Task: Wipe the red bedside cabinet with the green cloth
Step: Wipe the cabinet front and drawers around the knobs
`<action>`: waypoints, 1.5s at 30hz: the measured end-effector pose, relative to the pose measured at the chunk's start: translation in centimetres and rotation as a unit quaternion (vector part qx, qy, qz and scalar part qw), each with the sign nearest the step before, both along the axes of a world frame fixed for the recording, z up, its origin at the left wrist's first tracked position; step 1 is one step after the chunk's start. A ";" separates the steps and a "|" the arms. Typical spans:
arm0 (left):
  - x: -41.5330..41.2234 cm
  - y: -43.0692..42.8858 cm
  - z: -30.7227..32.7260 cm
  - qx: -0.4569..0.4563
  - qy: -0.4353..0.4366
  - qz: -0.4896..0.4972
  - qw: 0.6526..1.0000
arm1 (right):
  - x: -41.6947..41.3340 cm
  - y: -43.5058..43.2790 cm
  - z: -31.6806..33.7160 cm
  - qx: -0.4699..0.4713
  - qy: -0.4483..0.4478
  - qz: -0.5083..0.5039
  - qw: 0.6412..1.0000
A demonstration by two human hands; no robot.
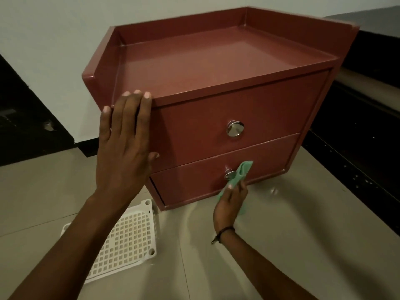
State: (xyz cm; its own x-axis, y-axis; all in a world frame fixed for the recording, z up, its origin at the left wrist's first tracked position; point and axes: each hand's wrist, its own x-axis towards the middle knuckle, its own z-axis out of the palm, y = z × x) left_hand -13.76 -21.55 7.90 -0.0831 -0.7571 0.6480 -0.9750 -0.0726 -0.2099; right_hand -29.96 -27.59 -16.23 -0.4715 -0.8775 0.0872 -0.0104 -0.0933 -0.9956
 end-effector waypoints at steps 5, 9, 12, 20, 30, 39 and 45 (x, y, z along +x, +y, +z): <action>0.3 0.3 0.3 0.007 -0.011 0.000 1.000 | -2.6 -3.7 1.6 0.064 -0.076 -0.103 0.990; 0.2 0.1 0.1 0.008 -0.011 0.005 1.000 | -9.4 -9.4 2.7 0.069 -0.076 -0.202 0.974; 0.0 0.0 0.1 0.002 -0.008 0.010 1.000 | -11.1 -9.8 2.2 0.093 -0.067 -0.202 0.973; -0.1 0.1 0.0 0.000 -0.004 0.004 1.000 | 1.9 2.4 0.4 0.112 -0.045 0.031 0.992; -0.3 0.1 0.1 0.001 0.001 0.006 1.000 | 0.1 4.1 3.8 0.153 -0.195 0.132 0.960; 0.1 0.2 0.3 0.011 -0.002 0.001 1.000 | 0.2 3.2 7.9 0.157 -0.356 0.095 0.916; 0.0 0.2 0.1 0.020 0.010 0.003 1.000 | 1.4 3.1 9.6 0.148 -0.355 0.113 0.916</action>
